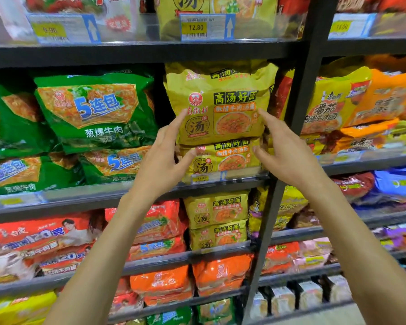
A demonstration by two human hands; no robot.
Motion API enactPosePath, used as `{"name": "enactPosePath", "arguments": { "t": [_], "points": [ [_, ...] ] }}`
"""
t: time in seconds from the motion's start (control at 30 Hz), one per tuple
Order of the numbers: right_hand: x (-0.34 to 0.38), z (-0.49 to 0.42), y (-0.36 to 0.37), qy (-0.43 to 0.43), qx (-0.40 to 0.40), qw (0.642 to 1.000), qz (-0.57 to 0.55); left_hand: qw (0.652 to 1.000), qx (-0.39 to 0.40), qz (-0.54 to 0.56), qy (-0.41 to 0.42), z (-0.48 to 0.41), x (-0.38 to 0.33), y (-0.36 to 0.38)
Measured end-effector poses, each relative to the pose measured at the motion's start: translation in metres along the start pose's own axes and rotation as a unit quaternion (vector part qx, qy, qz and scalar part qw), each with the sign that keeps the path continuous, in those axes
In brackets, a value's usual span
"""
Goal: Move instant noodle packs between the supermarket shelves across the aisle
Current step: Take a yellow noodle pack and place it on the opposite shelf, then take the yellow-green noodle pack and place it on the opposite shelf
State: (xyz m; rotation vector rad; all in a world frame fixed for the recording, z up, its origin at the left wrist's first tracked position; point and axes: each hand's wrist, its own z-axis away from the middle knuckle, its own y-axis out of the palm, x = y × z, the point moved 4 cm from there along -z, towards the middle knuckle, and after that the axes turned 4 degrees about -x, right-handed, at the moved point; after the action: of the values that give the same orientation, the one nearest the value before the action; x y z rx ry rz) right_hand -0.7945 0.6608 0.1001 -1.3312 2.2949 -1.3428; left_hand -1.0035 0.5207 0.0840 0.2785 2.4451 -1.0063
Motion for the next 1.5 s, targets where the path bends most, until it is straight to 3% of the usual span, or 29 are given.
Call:
{"name": "enactPosePath", "arguments": {
  "t": [0.2, 0.3, 0.4, 0.57, 0.87, 1.13, 1.5],
  "points": [
    [0.018, 0.014, 0.003, 0.005, 0.103, 0.99, 0.098, 0.992, 0.053, -0.114, 0.005, 0.013, 0.01, -0.012],
    [0.024, 0.022, 0.004, 0.011, 0.182, 0.972, 0.148, 0.982, 0.084, -0.168, 0.012, 0.019, 0.007, -0.02],
    [0.031, 0.033, 0.001, 0.008, 0.21, 0.961, 0.178, 0.962, 0.135, -0.235, 0.022, 0.027, 0.005, -0.025],
    [0.039, 0.043, -0.01, 0.015, 0.225, 0.954, 0.195, 0.926, 0.208, -0.313, 0.043, 0.026, 0.002, -0.022],
    [0.034, 0.057, -0.031, 0.041, 0.25, 0.938, 0.237, 0.917, 0.213, -0.328, 0.075, 0.014, -0.021, -0.014],
    [0.012, 0.066, -0.05, 0.064, 0.261, 0.943, 0.199, 0.892, 0.241, -0.374, 0.081, 0.012, -0.055, -0.006],
    [-0.074, 0.082, -0.131, 0.085, 0.259, 0.944, 0.184, 0.904, 0.193, -0.364, 0.117, -0.006, -0.173, 0.044]
  ]
}}
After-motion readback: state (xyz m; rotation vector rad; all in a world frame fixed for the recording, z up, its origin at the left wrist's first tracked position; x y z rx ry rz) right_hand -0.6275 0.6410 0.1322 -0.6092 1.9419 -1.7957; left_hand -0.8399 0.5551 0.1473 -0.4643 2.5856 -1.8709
